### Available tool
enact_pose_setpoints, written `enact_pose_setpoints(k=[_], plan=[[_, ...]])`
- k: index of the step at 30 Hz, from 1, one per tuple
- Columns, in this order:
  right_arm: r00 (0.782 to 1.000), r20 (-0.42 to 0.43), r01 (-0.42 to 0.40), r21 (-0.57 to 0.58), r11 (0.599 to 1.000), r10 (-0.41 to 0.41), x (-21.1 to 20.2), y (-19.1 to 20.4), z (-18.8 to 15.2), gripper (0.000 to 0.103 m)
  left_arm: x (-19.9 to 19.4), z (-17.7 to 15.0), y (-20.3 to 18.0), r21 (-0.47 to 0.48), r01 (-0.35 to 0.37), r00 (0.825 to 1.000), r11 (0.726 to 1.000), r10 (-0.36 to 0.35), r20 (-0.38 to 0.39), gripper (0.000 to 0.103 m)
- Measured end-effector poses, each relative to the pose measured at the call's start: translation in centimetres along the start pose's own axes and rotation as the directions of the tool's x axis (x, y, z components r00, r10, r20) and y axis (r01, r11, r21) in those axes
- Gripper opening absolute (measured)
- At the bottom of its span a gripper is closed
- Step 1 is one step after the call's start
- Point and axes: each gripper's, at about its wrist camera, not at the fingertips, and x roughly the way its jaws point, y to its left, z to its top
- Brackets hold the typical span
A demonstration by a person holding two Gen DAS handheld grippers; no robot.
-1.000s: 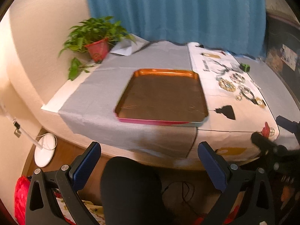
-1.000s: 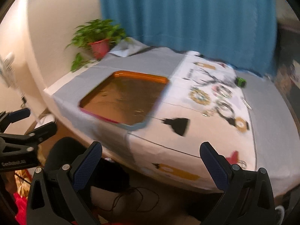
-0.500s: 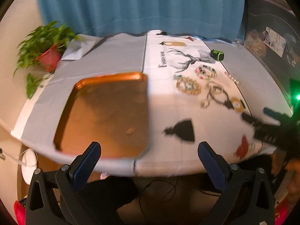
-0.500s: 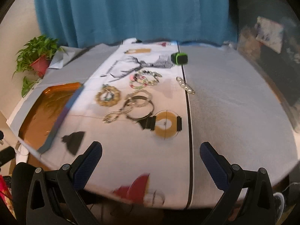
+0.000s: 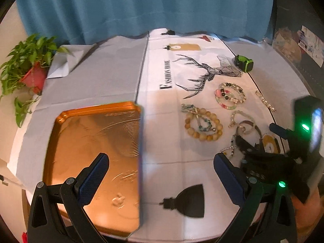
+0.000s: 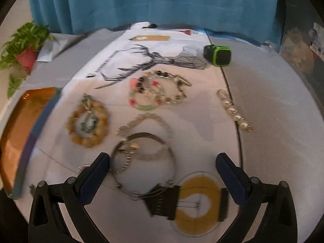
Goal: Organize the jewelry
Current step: 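Move the right tool over the silver bangle while the left tool approaches the amber bead bracelet, then close the right tool on the silver bangle while the left tool grasps the amber bead bracelet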
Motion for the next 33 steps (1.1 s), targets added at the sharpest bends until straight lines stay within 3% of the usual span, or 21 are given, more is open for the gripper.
enact_pose_setpoints(k=[1, 2, 3, 6, 13, 17, 25, 27, 28, 29, 30, 32, 33], plan=[[1.0, 0.018, -0.005, 0.005, 1.0, 0.005, -0.3, -0.4, -0.2, 0.091, 0.4, 0.2, -0.2, 0.005, 0.006, 1.0, 1.0, -0.006, -0.005, 0.103], [0.999, 0.042, -0.002, 0.005, 1.0, 0.002, -0.8, -0.9, -0.6, 0.069, 1.0, 0.5, -0.5, 0.012, 0.013, 1.0, 1.0, -0.013, -0.011, 0.103], [0.998, 0.064, 0.002, 0.004, 1.0, -0.002, -1.5, -1.7, -1.0, 0.062, 1.7, 0.8, -0.9, 0.019, 0.023, 1.0, 1.0, -0.022, -0.017, 0.103], [0.998, 0.062, -0.031, 0.062, 0.998, 0.027, -2.4, -4.4, -1.9, 0.062, 3.4, 1.4, -2.1, 0.037, 0.055, 0.998, 0.998, -0.054, -0.041, 0.103], [0.997, 0.051, 0.049, 0.033, 0.998, -0.051, -4.0, -8.3, -4.1, 0.062, 8.1, 2.6, -4.1, 0.028, 0.14, 0.98, 0.99, -0.135, -0.145, 0.103], [0.997, 0.05, 0.051, 0.013, 0.999, -0.051, -4.1, -9.3, -4.3, 0.063, 10.5, 3.0, -4.2, -0.014, 0.147, 0.968, 0.989, -0.147, -0.203, 0.102], [0.997, 0.06, 0.05, 0.005, 0.999, -0.05, -3.8, -9.4, -4.3, 0.066, 11.0, 2.7, -4.7, 0.04, 0.149, 0.966, 0.988, -0.137, -0.218, 0.102], [0.997, 0.059, 0.048, -0.002, 0.999, -0.048, -3.9, -9.4, -4.4, 0.063, 10.7, 2.7, -4.4, 0.03, 0.16, 0.967, 0.987, -0.15, -0.207, 0.093], [0.997, 0.06, 0.048, -0.004, 0.999, -0.047, -4.0, -9.3, -4.5, 0.062, 10.2, 2.8, -4.2, 0.019, 0.163, 0.971, 0.986, -0.157, -0.183, 0.07], [0.997, 0.056, 0.047, -0.006, 0.999, -0.047, -4.0, -9.3, -4.5, 0.062, 9.8, 3.0, -4.0, 0.015, 0.175, 0.971, 0.984, -0.17, -0.17, 0.033], [0.998, 0.053, 0.045, -0.006, 0.999, -0.045, -4.2, -9.3, -4.5, 0.061, 9.4, 3.1, -3.8, 0.01, 0.211, 0.962, 0.977, -0.206, -0.18, 0.02], [0.999, 0.044, 0.032, -0.002, 0.999, -0.032, -4.5, -9.2, -4.6, 0.061, 8.7, 3.3, -3.4, -0.014, 0.285, 0.938, 0.958, -0.282, -0.202, 0.01], [0.999, 0.05, 0.022, 0.0, 1.0, -0.022, -4.9, -9.1, -4.6, 0.061, 8.2, 3.4, -3.4, -0.004, 0.285, 0.94, 0.958, -0.28, -0.193, 0.01]])
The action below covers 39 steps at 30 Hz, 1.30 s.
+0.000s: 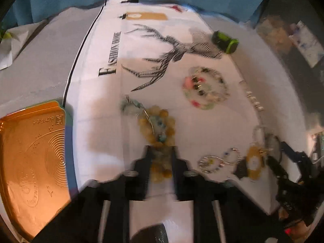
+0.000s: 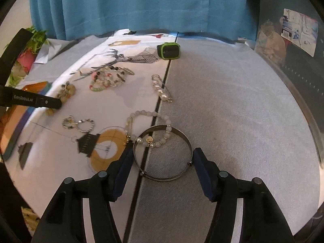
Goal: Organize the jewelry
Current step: 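Close the right tool on the silver bangle while the left tool grasps the amber bead bracelet, then carry the bangle with the right tool into the orange tray while the left tool drops the bead bracelet there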
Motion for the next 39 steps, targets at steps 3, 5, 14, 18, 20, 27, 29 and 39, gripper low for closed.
enact_pose_setpoints(k=[3, 5, 14, 18, 20, 27, 29, 39], plan=[[1.0, 0.024, -0.01, 0.0, 1.0, 0.01, -1.2, 0.2, 0.2, 0.061, -2.1, -0.4, -0.5, 0.043, 0.004, 0.999, 0.999, -0.006, 0.038, 0.01], [0.999, 0.042, -0.006, 0.003, 1.0, 0.006, -2.0, 0.2, 0.3, 0.061, -2.9, -0.7, -0.8, 0.059, 0.005, 0.999, 0.998, -0.008, 0.047, 0.01], [0.999, 0.046, -0.006, 0.045, 0.999, 0.004, -3.3, -0.6, 0.3, 0.061, -6.3, -0.5, -0.1, 0.04, 0.032, 0.993, 0.999, -0.036, 0.109, 0.01], [0.998, 0.066, -0.019, 0.066, 0.998, 0.014, -4.7, -1.2, 0.7, 0.061, -10.2, 0.6, -0.7, 0.062, 0.051, 0.981, 0.997, -0.062, 0.182, 0.01], [0.996, 0.082, -0.029, 0.071, 0.997, 0.024, -5.5, -1.3, 1.0, 0.061, -11.3, 0.9, -0.9, 0.065, 0.052, 0.977, 0.997, -0.064, 0.202, 0.009], [0.991, 0.128, -0.047, 0.061, 0.997, 0.039, -8.5, -0.8, 2.0, 0.06, -14.2, 0.0, -1.1, 0.066, 0.058, 0.969, 0.996, -0.072, 0.238, 0.009], [0.99, 0.136, -0.049, 0.055, 0.997, 0.041, -9.3, -0.6, 2.1, 0.06, -14.7, -0.4, -1.0, 0.063, 0.066, 0.967, 0.996, -0.079, 0.243, 0.0], [0.981, 0.188, -0.041, 0.009, 0.999, 0.038, -13.4, 1.8, 2.8, 0.06, -15.5, -2.8, 0.8, 0.046, 0.07, 0.966, 0.996, -0.079, 0.245, 0.0]])
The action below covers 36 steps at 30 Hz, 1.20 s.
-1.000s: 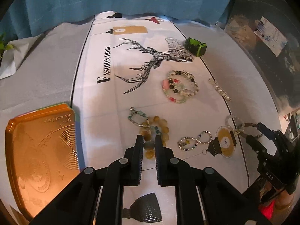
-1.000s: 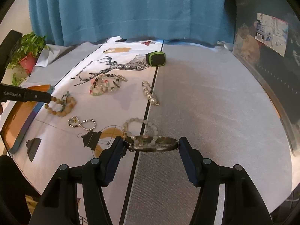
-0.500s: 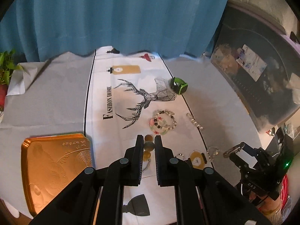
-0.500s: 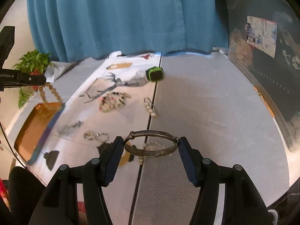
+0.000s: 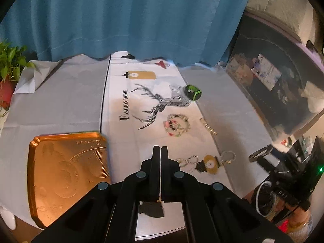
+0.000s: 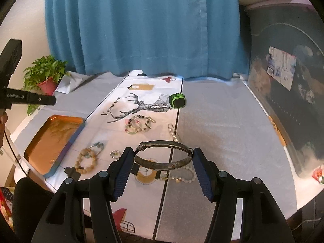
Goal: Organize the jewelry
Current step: 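Carry the bangle with the right tool into the orange tray while the left tool drops the bead bracelet there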
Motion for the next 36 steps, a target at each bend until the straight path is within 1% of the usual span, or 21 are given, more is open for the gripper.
enact_pose_setpoints(k=[3, 4, 5, 6, 7, 9, 11, 13, 15, 16, 17, 18, 20, 23, 26, 28, 32, 36], plan=[[0.999, -0.027, 0.017, 0.02, 1.0, -0.017, 0.8, -0.1, -0.5, 0.06, 1.7, -1.6, 0.5, -0.02, 0.023, 0.998, 1.0, -0.025, -0.063, 0.001], [0.999, -0.037, 0.017, 0.029, 0.999, -0.016, 1.0, -0.3, -0.6, 0.06, 2.8, -2.4, 0.5, -0.019, 0.036, 0.994, 0.999, -0.038, -0.105, 0.012], [0.999, -0.051, 0.018, 0.041, 0.999, -0.016, 1.4, -0.5, -1.1, 0.06, 3.5, -2.9, 0.4, -0.019, 0.039, 0.991, 0.999, -0.041, -0.131, 0.031], [0.998, -0.064, 0.018, 0.049, 0.999, -0.014, 1.7, -0.7, -1.5, 0.06, 5.0, -3.9, 0.2, -0.016, 0.019, 0.986, 1.0, -0.022, -0.168, 0.04], [0.997, -0.075, 0.018, 0.055, 0.998, -0.013, 2.1, -1.0, -1.8, 0.06, 5.6, -4.3, 0.2, -0.011, 0.007, 0.984, 1.0, -0.009, -0.177, 0.045], [0.996, -0.09, 0.011, 0.074, 0.997, -0.004, 2.8, -1.5, -2.6, 0.061, 7.9, -5.3, 0.0, 0.003, -0.017, 0.977, 1.0, 0.017, -0.213, 0.045], [0.995, -0.094, -0.008, 0.113, 0.994, 0.018, 3.6, -2.4, -3.5, 0.061, 9.5, -5.9, 0.5, -0.012, -0.037, 0.971, 0.999, 0.033, -0.238, 0.045], [0.995, -0.093, -0.017, 0.149, 0.989, 0.031, 4.2, -3.0, -4.2, 0.061, 11.2, -6.4, 1.0, -0.02, -0.071, 0.959, 0.997, 0.063, -0.276, 0.045], [0.994, -0.103, -0.02, 0.18, 0.983, 0.039, 4.8, -3.6, -4.8, 0.061, 12.5, -7.0, 1.4, -0.007, -0.094, 0.951, 0.996, 0.088, -0.296, 0.042], [0.993, -0.108, -0.024, 0.195, 0.981, 0.046, 5.1, -3.8, -5.2, 0.061, 12.8, -7.2, 1.4, 0.012, -0.111, 0.953, 0.994, 0.11, -0.281, 0.037], [0.992, -0.112, -0.029, 0.201, 0.979, 0.052, 5.3, -3.9, -5.5, 0.061, 12.8, -7.2, 1.2, 0.039, -0.12, 0.96, 0.992, 0.126, -0.25, 0.009], [0.992, -0.112, -0.03, 0.202, 0.979, 0.054, 5.4, -3.9, -5.6, 0.061, 13.0, -7.2, 1.2, 0.054, -0.117, 0.959, 0.992, 0.127, -0.255, 0.01], [0.992, -0.115, -0.032, 0.203, 0.979, 0.057, 5.7, -3.8, -5.9, 0.061, 12.9, -7.0, 1.3, 0.037, -0.12, 0.96, 0.992, 0.126, -0.252, 0.011], [0.991, -0.117, -0.033, 0.205, 0.978, 0.058, 5.8, -3.7, -6.0, 0.061, 11.1, -6.4, 0.9, 0.035, -0.114, 0.971, 0.993, 0.119, -0.206, 0.01], [0.993, -0.101, -0.032, 0.206, 0.978, 0.054, 5.0, -3.5, -5.4, 0.06, 7.9, -5.4, 0.7, 0.01, -0.077, 0.985, 0.997, 0.078, -0.154, 0.011], [0.995, -0.081, -0.035, 0.194, 0.98, 0.051, 4.1, -3.1, -4.8, 0.061, 4.9, -4.8, 0.4, 0.016, -0.064, 0.993, 0.998, 0.065, -0.094, 0.011], [0.998, -0.051, -0.024, 0.146, 0.989, 0.032, 2.2, -1.3, -3.4, 0.061, 1.1, -4.1, 0.3, 0.019, -0.074, 0.997, 0.997, 0.074, -0.022, 0.011], [0.998, -0.033, -0.045, 0.114, 0.992, 0.049, 0.5, 1.2, -2.6, 0.061, -2.7, -4.7, 1.1, 0.009, -0.084, 0.996, 0.996, 0.084, 0.033, 0.011]])
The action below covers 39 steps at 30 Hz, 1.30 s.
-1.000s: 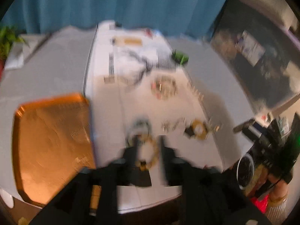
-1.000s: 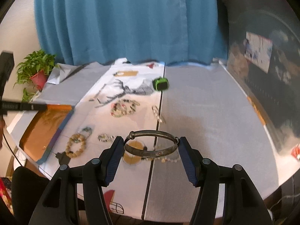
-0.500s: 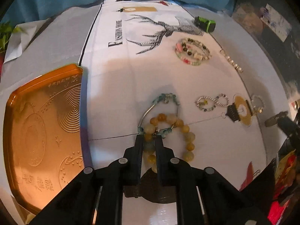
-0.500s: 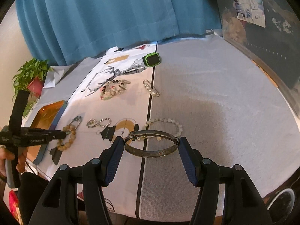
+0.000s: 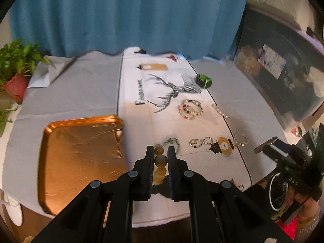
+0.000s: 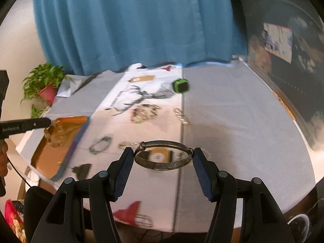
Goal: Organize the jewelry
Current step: 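Carry the bangle with the right tool into the orange tray while the left tool drops the bead bracelet there, then open both tools and lift them away from the tray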
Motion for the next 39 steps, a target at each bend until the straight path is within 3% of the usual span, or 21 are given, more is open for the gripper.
enact_pose_setpoints(k=[7, 14, 20, 25, 27, 28, 29, 30, 32, 36, 37, 39], plan=[[0.995, -0.016, -0.102, -0.141, 0.985, 0.101, -1.5, 8.8, -0.5, 0.061, -5.7, -2.7, 5.3, -0.069, -0.046, 0.996, 0.997, 0.051, 0.069, 0.011], [0.966, -0.107, -0.256, -0.266, 0.93, 0.235, 1.7, 20.0, -0.9, 0.061, -7.5, -5.1, 12.0, -0.151, -0.101, 0.991, 0.983, 0.113, 0.068, 0.011], [0.942, -0.202, -0.324, -0.318, 0.891, 0.27, 5.9, 26.8, -1.3, 0.061, -5.9, -6.3, 16.7, -0.202, -0.11, 0.992, 0.973, 0.119, 0.035, 0.011], [0.922, -0.287, -0.345, -0.307, 0.887, 0.259, 10.2, 29.9, -1.5, 0.061, -1.7, -6.3, 20.0, -0.236, -0.148, 0.989, 0.96, 0.147, -0.025, 0.012], [0.915, -0.305, -0.35, -0.277, 0.895, 0.264, 11.9, 30.4, -1.2, 0.062, 0.0, -6.3, 21.4, -0.269, -0.148, 0.989, 0.952, 0.135, -0.067, 0.026], [0.913, -0.311, -0.349, -0.267, 0.898, 0.263, 12.5, 30.7, -1.1, 0.063, 0.6, -6.3, 22.0, -0.287, -0.149, 0.988, 0.946, 0.129, -0.088, 0.05], [0.914, -0.322, -0.336, -0.262, 0.905, 0.246, 13.5, 31.0, -0.8, 0.071, 1.1, -6.3, 22.7, -0.318, -0.159, 0.986, 0.935, 0.133, -0.103, 0.07], [0.916, -0.327, -0.325, -0.263, 0.908, 0.233, 14.1, 31.2, -0.6, 0.08, 1.1, -6.4, 23.0, -0.333, -0.167, 0.985, 0.928, 0.142, -0.099, 0.075], [0.922, -0.319, -0.31, -0.265, 0.913, 0.221, 14.9, 31.2, -0.1, 0.081, 0.5, -6.7, 23.4, -0.363, -0.183, 0.983, 0.914, 0.163, -0.083, 0.079], [0.938, -0.281, -0.272, -0.246, 0.93, 0.2, 13.2, 29.9, 0.1, 0.081, -1.7, -7.8, 22.3, -0.374, -0.177, 0.984, 0.91, 0.169, -0.055, 0.08], [0.949, -0.256, -0.248, -0.257, 0.934, 0.181, 11.9, 29.2, -0.2, 0.081, -2.4, -8.1, 21.4, -0.361, -0.177, 0.984, 0.916, 0.175, -0.038, 0.08], [0.987, -0.146, -0.103, -0.31, 0.945, 0.059, 8.3, 27.6, -1.1, 0.081, -3.7, -8.9, 19.6, -0.334, -0.185, 0.981, 0.924, 0.192, -0.014, 0.082]])
